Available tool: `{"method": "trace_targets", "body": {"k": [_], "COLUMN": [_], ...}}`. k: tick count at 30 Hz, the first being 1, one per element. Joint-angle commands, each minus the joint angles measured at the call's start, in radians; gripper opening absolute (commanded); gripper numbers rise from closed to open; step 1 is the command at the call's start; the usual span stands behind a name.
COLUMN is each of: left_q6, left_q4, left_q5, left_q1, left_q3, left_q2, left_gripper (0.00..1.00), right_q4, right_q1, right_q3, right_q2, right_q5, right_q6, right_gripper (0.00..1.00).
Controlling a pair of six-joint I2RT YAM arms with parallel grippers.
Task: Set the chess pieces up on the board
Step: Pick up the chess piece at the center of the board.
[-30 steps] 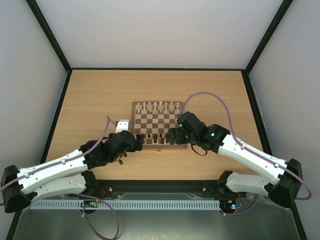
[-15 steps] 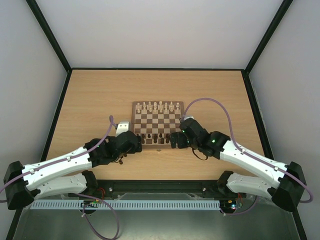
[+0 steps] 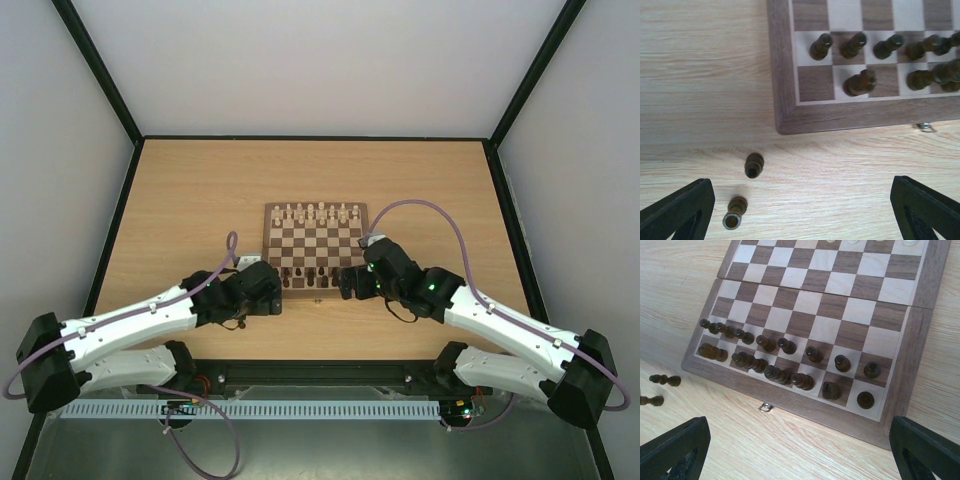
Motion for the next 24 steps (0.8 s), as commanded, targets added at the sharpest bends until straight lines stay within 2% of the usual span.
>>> {"method": "trace_targets", "body": {"k": [1, 5, 13, 20, 24], "left_q6": [0.052, 0.081, 0.125, 0.132, 0.131], "left_q4": [-0.065, -0.083, -0.105, -0.091, -0.084], "left_q5": [0.100, 0.150, 0.168, 0.164, 0.153], "left_q1": [0.064, 0.101, 0.140, 0.144, 0.147], "left_q3": [0.038, 0.038, 0.028, -0.011, -0.007], "left_q2": [0.046, 0.080, 0.134, 0.159, 0.180], "left_gripper": [0.99, 0.97, 0.64, 0.46, 0.42], "right_q4": [0.024, 0.026, 0.032, 0.034, 0.033], "right_q1": [-0.004, -0.004, -0.004, -0.004, -0.004], "right_q3": [-0.016, -0.021, -0.029, -0.030, -0.030], "right_q2": [-0.020, -0.037, -0.045, -0.043, -0.041], "right_q5": [-0.048, -0.059, -0.073, -0.086, -0.092], "right_q6": [-0.017, -0.018, -0.019, -0.022, -0.022], "right_gripper": [0.99, 0.99, 0.99, 0.99, 0.99]}}
